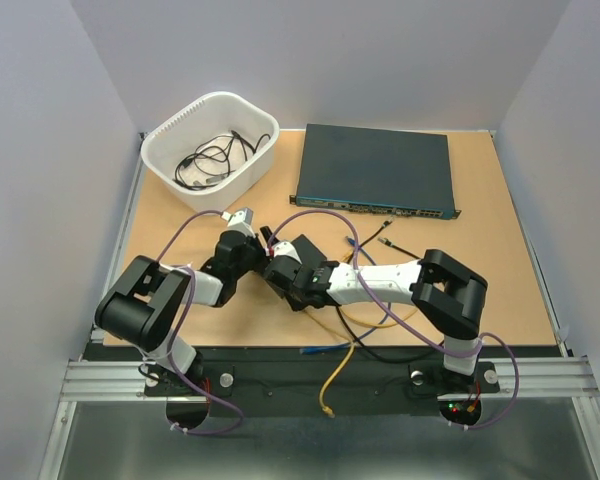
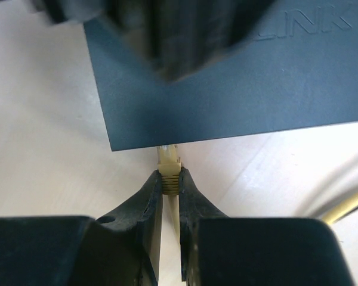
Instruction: Insert the plug into the switch port
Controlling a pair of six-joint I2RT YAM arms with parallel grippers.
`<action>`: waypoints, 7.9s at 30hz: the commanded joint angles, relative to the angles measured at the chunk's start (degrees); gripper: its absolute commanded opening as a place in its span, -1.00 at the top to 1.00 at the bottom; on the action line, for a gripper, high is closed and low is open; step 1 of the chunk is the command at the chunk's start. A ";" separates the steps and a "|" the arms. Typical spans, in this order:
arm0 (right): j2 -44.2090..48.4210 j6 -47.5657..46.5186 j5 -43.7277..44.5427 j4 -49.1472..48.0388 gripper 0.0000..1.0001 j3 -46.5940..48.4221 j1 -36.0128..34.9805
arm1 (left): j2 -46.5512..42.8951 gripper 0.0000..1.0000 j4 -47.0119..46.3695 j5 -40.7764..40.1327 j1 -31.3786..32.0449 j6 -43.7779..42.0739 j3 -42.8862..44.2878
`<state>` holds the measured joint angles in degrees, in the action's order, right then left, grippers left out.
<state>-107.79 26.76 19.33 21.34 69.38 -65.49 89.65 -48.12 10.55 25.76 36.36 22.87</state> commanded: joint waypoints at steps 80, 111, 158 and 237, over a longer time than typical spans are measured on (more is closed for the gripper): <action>21.47 -1.21 8.81 -14.32 -0.09 -10.66 8.97 | -6.60 -0.64 23.42 -4.57 -5.02 -7.53 13.16; 10.94 6.55 0.53 -11.15 0.03 -12.78 24.18 | -0.17 -0.63 14.72 6.24 -4.23 -8.06 13.51; 41.69 -7.43 -24.16 -25.56 0.99 -30.53 24.45 | -24.78 -0.61 5.94 7.12 6.67 -3.06 3.76; 46.44 2.59 -53.00 -56.41 0.99 -42.49 24.27 | -29.00 -0.05 -19.82 7.21 18.45 6.00 -8.46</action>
<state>-60.84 28.80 -33.63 -30.00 27.16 -41.25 60.69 -63.96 16.43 43.90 42.92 14.59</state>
